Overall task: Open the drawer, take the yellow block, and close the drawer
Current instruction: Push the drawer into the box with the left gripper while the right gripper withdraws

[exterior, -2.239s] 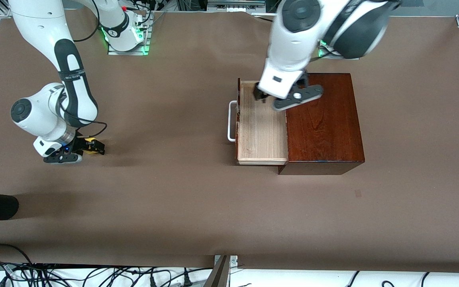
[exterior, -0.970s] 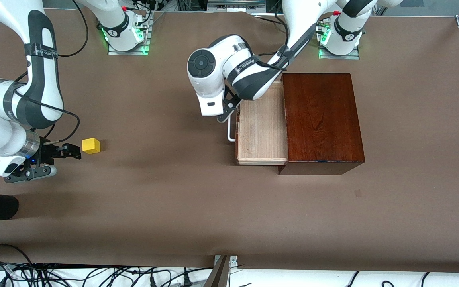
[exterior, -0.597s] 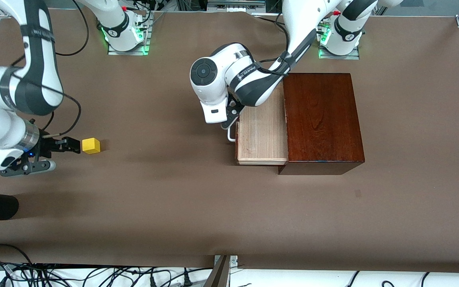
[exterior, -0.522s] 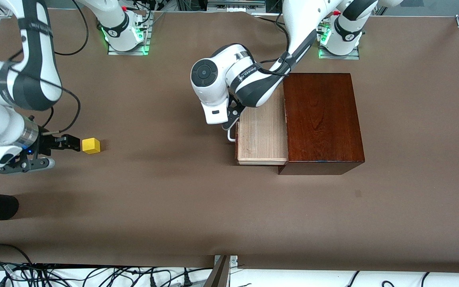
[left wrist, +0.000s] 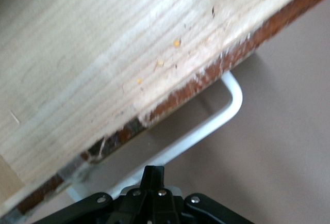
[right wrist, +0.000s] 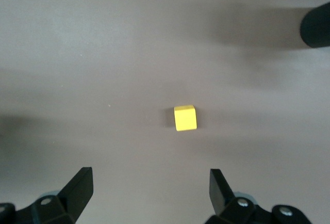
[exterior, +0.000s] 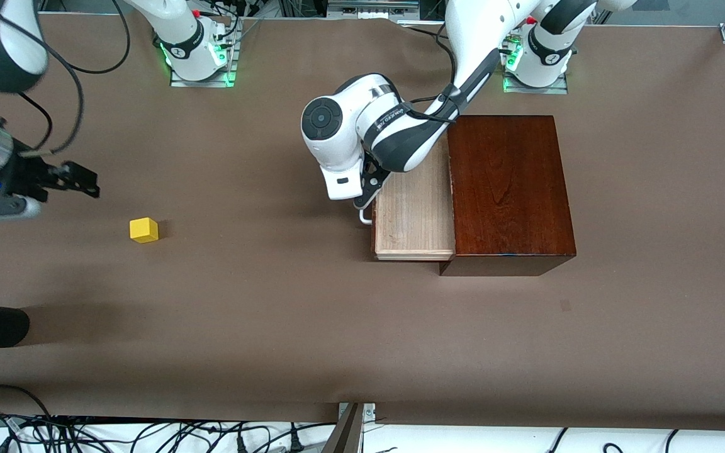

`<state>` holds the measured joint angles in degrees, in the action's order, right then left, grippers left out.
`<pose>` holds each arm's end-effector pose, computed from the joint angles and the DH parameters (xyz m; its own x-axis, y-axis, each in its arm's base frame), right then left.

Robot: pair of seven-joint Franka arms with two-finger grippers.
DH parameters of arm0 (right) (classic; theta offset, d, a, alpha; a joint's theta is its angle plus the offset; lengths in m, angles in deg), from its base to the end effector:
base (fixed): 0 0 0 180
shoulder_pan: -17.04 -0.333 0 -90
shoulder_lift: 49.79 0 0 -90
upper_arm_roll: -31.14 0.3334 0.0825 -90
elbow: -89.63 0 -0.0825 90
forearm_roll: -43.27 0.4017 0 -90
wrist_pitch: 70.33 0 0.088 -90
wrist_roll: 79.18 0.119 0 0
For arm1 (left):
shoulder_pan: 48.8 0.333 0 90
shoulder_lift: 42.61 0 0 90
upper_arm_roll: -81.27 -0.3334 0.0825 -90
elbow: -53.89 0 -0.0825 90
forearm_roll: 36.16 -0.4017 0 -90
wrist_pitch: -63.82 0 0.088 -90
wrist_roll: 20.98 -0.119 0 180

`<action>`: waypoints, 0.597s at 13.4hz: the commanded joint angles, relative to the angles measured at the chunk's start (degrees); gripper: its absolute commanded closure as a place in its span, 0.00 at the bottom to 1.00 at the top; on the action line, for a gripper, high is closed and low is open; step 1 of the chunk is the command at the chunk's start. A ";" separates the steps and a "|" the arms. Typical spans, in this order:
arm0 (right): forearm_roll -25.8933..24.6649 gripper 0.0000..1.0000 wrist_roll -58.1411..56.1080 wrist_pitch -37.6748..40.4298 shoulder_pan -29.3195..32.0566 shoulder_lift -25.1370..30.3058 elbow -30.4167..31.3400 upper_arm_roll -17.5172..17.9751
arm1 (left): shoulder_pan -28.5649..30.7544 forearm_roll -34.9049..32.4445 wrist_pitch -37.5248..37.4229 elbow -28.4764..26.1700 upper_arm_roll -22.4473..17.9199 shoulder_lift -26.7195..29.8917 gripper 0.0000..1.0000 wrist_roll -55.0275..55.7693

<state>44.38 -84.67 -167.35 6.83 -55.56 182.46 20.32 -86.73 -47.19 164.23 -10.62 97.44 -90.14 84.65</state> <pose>0.6094 0.0004 0.5576 0.9962 0.0832 -0.0256 0.0831 -0.9965 -0.0028 0.5142 -0.5713 0.3025 0.6090 0.7929 0.0212 0.7831 -0.5969 -0.1747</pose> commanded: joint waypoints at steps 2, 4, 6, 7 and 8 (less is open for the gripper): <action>-1.46 0.00 6.36 4.02 2.03 5.86 2.53 2.82 | 1.53 -3.65 -1.89 0.62 0.00 -0.29 1.00 0.19; -1.46 0.00 6.38 4.56 3.87 6.74 2.62 3.87 | 2.94 -3.65 -2.76 -0.78 0.00 0.76 1.00 -1.56; -1.46 0.00 6.46 5.00 3.88 7.18 2.71 3.79 | 3.56 -3.56 -3.64 -1.66 -0.09 1.82 1.00 -4.80; -1.46 0.00 6.46 5.43 3.88 7.01 2.36 3.70 | 4.00 -3.65 -3.99 -2.10 -0.09 2.17 1.00 -5.60; -1.46 0.00 6.46 5.96 3.79 6.57 2.01 3.53 | 4.52 -3.65 -4.00 -3.23 -0.09 2.96 1.00 -6.83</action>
<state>43.85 -79.18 -162.41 9.43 -49.85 183.74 22.55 -84.44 -48.85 163.03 -10.36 98.07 -90.03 81.38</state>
